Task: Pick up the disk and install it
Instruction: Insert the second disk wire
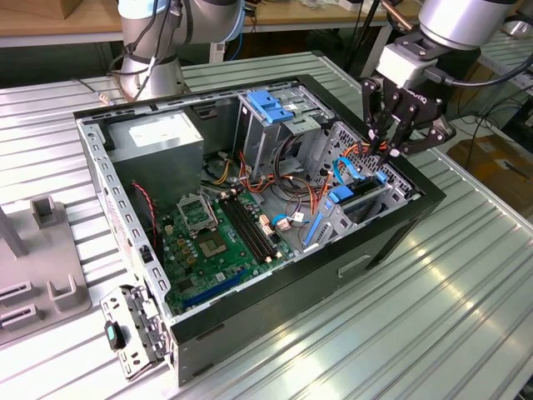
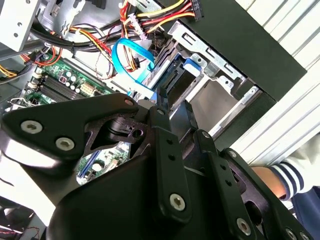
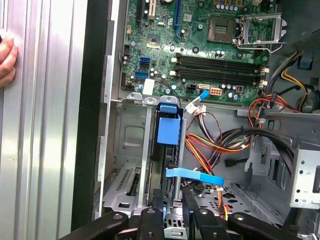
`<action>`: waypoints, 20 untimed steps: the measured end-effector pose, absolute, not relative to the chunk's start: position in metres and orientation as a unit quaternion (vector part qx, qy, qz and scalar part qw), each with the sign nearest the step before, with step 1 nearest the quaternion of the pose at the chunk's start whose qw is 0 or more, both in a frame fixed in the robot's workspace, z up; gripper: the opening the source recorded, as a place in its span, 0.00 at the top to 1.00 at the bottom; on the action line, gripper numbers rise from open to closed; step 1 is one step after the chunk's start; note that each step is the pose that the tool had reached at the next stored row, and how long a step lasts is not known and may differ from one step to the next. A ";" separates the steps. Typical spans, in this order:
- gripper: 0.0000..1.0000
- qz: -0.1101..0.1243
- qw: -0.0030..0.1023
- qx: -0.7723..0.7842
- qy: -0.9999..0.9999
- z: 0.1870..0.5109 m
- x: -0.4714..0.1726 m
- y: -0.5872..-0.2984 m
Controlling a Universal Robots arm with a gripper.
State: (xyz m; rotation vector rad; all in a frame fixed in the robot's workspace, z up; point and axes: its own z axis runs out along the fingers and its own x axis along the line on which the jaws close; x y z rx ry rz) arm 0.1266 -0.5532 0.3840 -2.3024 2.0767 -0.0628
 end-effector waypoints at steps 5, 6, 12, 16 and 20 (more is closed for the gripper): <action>0.70 -0.020 0.021 -0.749 0.662 0.384 0.140 -0.552; 0.70 -0.020 0.021 -0.751 0.660 0.384 0.143 -0.552; 0.70 -0.019 0.021 -0.760 0.649 0.384 0.151 -0.551; 0.70 -0.019 0.021 -0.760 0.649 0.384 0.151 -0.551; 0.70 -0.019 0.021 -0.760 0.649 0.384 0.151 -0.551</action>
